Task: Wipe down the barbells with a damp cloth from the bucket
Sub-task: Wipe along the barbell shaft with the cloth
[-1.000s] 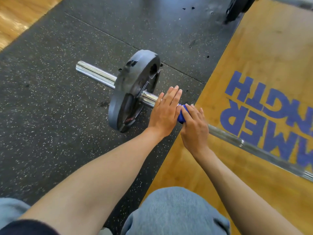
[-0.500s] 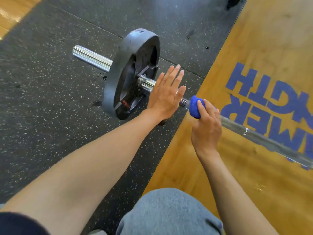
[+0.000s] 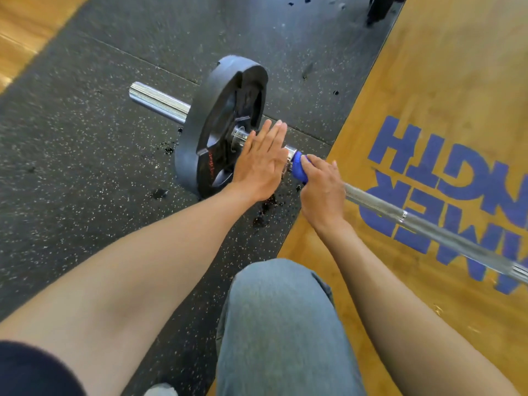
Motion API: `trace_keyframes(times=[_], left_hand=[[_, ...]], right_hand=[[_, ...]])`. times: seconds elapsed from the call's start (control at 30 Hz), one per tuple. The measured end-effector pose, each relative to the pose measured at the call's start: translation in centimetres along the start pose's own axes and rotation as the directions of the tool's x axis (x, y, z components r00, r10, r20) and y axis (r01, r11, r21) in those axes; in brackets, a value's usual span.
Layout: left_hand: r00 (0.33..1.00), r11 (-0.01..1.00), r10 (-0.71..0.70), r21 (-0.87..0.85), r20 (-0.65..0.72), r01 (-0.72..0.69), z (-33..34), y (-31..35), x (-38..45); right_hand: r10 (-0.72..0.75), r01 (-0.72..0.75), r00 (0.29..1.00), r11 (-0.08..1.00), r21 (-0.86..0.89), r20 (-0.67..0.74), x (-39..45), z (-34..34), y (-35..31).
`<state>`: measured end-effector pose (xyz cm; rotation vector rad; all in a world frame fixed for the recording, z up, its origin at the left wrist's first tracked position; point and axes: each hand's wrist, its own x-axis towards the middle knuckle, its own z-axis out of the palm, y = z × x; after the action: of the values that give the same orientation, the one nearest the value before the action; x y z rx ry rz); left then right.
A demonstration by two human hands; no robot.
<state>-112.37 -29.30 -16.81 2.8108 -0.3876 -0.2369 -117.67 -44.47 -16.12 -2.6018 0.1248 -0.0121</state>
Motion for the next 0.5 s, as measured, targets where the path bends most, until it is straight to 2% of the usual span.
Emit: trace_keyframes(times=[0.17, 0.23, 0.37, 0.5], left_hand=[[1.0, 1.0, 0.003, 0.025, -0.012, -0.003, 0.0, 0.3, 1.3], [1.0, 1.0, -0.007, 0.023, -0.022, 0.007, 0.0, 0.5, 1.9], [0.999, 0.999, -0.019, 0.038, 0.035, 0.018, -0.6, 0.7, 3.9], [0.998, 0.999, -0.003, 0.051, 0.062, 0.0, -0.9, 1.1, 5.5]], right_hand=[[0.015, -0.014, 1.0, 0.994, -0.111, 0.009, -1.0, -1.4, 1.6], [0.005, -0.002, 1.0, 0.995, -0.1, 0.026, 0.9, -0.7, 0.9], [-0.028, 0.035, 0.998, 0.993, -0.116, 0.057, 2.8, -0.6, 0.1], [-0.075, 0.078, 0.997, 0.972, -0.224, 0.02, 1.0, -1.2, 0.8]])
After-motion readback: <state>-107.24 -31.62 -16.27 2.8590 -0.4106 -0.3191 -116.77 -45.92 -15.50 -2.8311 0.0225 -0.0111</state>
